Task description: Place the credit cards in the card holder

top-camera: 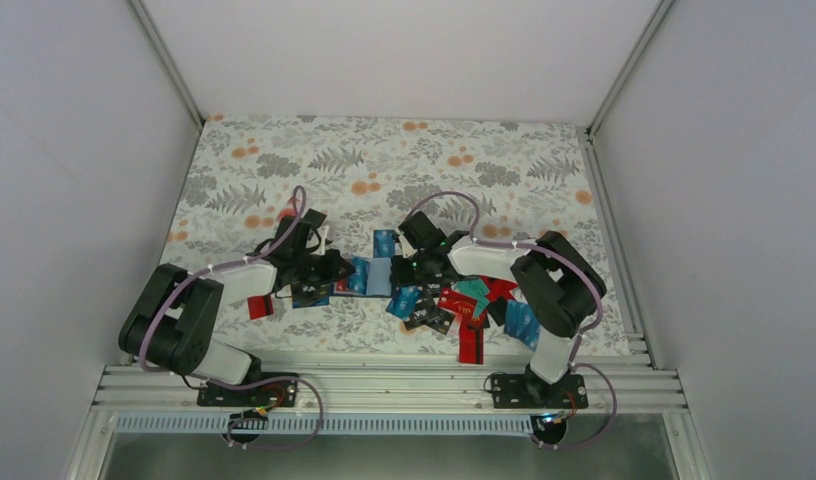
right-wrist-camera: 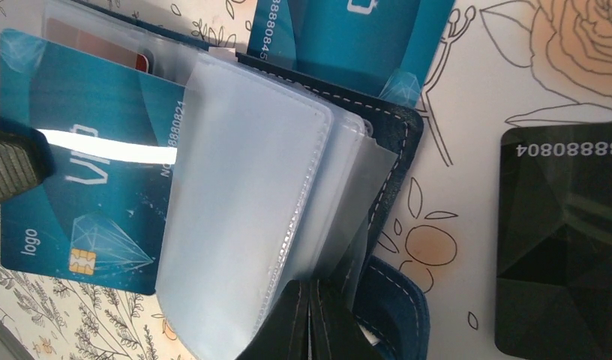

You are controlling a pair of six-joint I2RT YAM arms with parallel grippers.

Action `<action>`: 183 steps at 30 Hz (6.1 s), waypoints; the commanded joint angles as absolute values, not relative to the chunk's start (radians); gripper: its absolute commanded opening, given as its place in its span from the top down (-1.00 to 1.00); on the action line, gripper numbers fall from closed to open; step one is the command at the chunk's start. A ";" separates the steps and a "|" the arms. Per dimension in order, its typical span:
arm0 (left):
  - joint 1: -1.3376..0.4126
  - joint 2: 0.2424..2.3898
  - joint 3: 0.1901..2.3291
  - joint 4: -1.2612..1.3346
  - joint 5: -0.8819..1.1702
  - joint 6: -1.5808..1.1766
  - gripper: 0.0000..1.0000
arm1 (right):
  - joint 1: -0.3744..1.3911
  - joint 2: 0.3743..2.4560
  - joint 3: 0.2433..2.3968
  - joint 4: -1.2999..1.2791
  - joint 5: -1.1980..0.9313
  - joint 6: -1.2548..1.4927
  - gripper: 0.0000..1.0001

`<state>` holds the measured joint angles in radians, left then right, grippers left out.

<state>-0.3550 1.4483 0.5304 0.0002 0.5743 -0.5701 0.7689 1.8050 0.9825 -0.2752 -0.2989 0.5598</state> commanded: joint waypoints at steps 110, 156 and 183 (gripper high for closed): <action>-0.500 1.594 0.489 0.234 0.520 -0.844 0.95 | 0.770 1.852 0.871 -0.295 -0.297 0.556 0.92; -0.573 1.631 0.478 0.339 0.529 -0.910 0.95 | 0.770 1.749 0.888 -0.383 -0.233 0.538 0.91; -0.574 1.653 0.480 0.342 0.515 -0.903 0.95 | 0.770 1.769 0.882 -0.370 -0.266 0.526 0.91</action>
